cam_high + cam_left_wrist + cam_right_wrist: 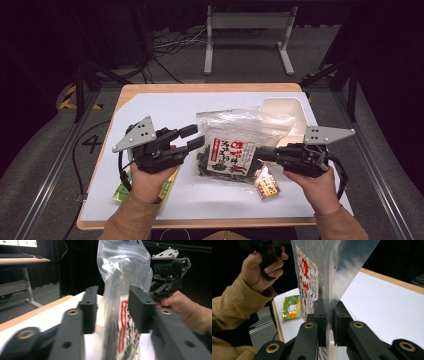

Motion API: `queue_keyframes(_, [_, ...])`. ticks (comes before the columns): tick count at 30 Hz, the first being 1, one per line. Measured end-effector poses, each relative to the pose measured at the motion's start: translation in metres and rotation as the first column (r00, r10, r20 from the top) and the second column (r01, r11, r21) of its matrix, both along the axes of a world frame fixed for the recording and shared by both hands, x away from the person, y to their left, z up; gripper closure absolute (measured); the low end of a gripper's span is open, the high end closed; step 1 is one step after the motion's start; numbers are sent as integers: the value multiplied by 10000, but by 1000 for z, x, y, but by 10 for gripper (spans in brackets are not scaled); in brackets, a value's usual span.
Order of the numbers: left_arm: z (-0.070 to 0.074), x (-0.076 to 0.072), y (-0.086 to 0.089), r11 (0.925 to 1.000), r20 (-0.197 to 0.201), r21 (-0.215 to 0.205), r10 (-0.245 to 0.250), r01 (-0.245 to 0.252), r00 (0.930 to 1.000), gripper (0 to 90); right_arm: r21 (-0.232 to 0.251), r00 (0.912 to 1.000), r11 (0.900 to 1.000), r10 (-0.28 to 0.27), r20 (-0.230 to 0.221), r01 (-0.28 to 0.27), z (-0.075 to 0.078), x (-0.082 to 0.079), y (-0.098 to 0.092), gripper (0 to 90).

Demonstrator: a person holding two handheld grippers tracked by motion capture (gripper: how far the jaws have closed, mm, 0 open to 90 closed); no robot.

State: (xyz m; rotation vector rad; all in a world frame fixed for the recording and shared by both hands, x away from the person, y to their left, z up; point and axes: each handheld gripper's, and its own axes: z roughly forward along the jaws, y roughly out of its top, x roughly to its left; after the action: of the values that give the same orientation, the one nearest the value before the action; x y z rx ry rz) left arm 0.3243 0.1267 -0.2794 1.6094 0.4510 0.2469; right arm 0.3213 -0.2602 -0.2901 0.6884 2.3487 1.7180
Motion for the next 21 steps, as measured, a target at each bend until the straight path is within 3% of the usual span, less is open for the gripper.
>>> queue_keyframes(6, [-2,5,12,9996,-177,146,229,-227,9996,496,-96,9990,9992,-386,222,388,6,1,-11,834])
queue_keyframes(10, [-5,9,15,9979,-230,463,458,-447,9987,478,-112,9974,9980,-616,388,620,13,4,-17,834])
queue_keyframes(15, [-12,16,17,9915,-393,1060,804,-758,9960,421,-242,9927,9947,-983,698,1002,25,9,-23,834])
queue_keyframes(21, [-20,23,20,9868,-487,1275,1066,-997,9931,383,-355,9864,9892,-1386,884,1422,35,18,-30,833])
